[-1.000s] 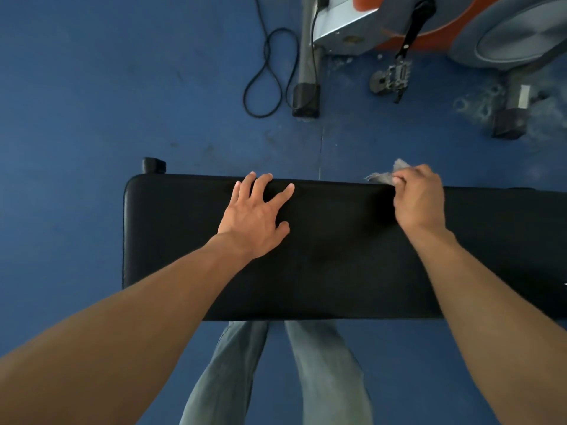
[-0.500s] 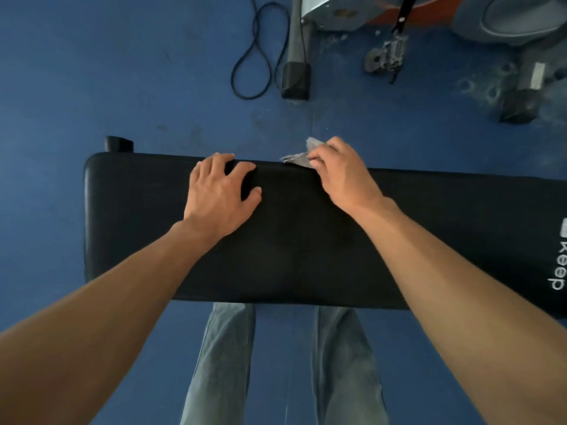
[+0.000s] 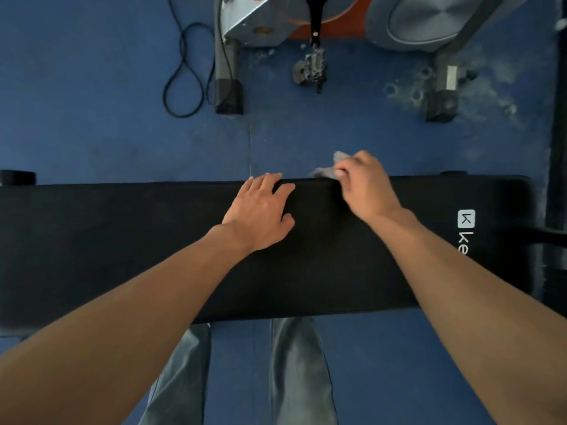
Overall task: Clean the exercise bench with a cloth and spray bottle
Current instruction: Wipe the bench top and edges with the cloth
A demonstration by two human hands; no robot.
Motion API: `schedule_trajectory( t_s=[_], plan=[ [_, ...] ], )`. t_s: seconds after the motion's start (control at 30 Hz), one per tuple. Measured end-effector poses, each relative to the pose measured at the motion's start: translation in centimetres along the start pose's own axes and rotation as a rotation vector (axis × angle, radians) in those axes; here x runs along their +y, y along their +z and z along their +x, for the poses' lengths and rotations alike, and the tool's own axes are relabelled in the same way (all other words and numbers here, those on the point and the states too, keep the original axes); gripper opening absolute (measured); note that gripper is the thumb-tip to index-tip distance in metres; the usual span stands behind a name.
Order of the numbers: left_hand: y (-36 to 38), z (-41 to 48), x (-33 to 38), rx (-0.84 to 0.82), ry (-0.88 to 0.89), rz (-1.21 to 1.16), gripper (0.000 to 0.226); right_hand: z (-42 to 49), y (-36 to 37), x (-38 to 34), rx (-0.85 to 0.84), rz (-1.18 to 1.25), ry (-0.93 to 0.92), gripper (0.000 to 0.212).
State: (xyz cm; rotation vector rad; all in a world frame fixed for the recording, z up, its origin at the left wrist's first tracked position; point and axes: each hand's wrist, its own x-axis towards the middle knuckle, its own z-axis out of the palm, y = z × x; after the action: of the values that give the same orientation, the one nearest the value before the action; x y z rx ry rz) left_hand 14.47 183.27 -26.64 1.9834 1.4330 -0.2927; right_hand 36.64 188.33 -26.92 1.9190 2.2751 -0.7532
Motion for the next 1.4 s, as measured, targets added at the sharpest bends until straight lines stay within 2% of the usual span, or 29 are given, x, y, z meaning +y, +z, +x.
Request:
schedule_trajectory(
  t_s=[0.13, 0.27, 0.33, 0.43, 0.5, 0.6, 0.73, 0.87, 0.9, 0.97, 1.03, 1.1, 1.17, 1.23, 1.33, 1.4],
  plan=[
    [-0.4, 0.3, 0.3, -0.023, 0.004, 0.029, 0.070, 0.3, 0.7, -0.4, -0.029, 0.122, -0.112, 0.023],
    [-0.9, 1.0, 0.7, -0.075, 0.044, 0.040, 0.073, -0.5, -0.8, 5.1, 0.022, 0.133, -0.113, 0.018],
    [-0.9, 1.8, 1.5, -0.088, 0.085, 0.042, 0.073, -1.2, -1.8, 9.4, 0.105, 0.075, 0.004, 0.018],
    [-0.3, 3.4, 3.5, -0.086, 0.134, 0.048, 0.069, -2.9, -3.5, 15.0, 0.165, -0.010, 0.306, 0.021],
    [0.1, 4.5, 5.1, -0.070, 0.152, 0.025, 0.066, -3.4, -3.9, 16.1, 0.195, -0.049, 0.350, 0.019],
    [0.6, 5.4, 7.2, -0.074, 0.161, 0.012, 0.063, -2.8, -3.0, 13.7, 0.203, -0.023, 0.129, 0.018],
    [1.0, 5.8, 8.1, -0.142, 0.120, 0.099, 0.064, -1.8, -1.5, 9.4, 0.105, 0.064, -0.155, 0.018],
    [0.7, 6.2, 8.5, -0.208, 0.100, 0.138, 0.069, -1.3, -2.6, 11.9, 0.028, 0.027, -0.234, 0.017],
    [0.7, 6.2, 8.7, -0.219, 0.095, 0.144, 0.070, -1.5, -3.2, 13.5, 0.037, 0.005, -0.213, 0.016],
    [0.6, 6.3, 8.6, -0.232, 0.098, 0.154, 0.071, -2.2, -4.7, 17.6, 0.095, -0.082, -0.041, 0.018],
    [0.6, 6.4, 8.5, -0.247, 0.106, 0.156, 0.072, -3.8, -6.6, 22.3, 0.152, -0.222, 0.258, 0.033],
    [0.5, 6.4, 8.5, -0.262, 0.112, 0.176, 0.074, -5.0, -8.2, 26.0, 0.190, -0.223, 0.554, 0.034],
    [0.4, 6.4, 8.7, -0.276, 0.112, 0.206, 0.077, -4.7, -8.1, 27.1, 0.217, -0.194, 0.637, 0.031],
    [0.2, 6.5, 8.8, -0.293, 0.104, 0.215, 0.080, -3.7, -6.7, 25.5, 0.198, -0.201, 0.483, 0.029],
    [-0.1, 6.5, 9.1, -0.309, 0.098, 0.215, 0.083, -2.6, -3.9, 21.0, 0.141, -0.157, 0.074, 0.022],
    [-0.1, 6.6, 9.2, -0.326, 0.092, 0.237, 0.084, -2.2, -3.4, 19.8, 0.117, -0.128, -0.067, 0.023]
  ],
)
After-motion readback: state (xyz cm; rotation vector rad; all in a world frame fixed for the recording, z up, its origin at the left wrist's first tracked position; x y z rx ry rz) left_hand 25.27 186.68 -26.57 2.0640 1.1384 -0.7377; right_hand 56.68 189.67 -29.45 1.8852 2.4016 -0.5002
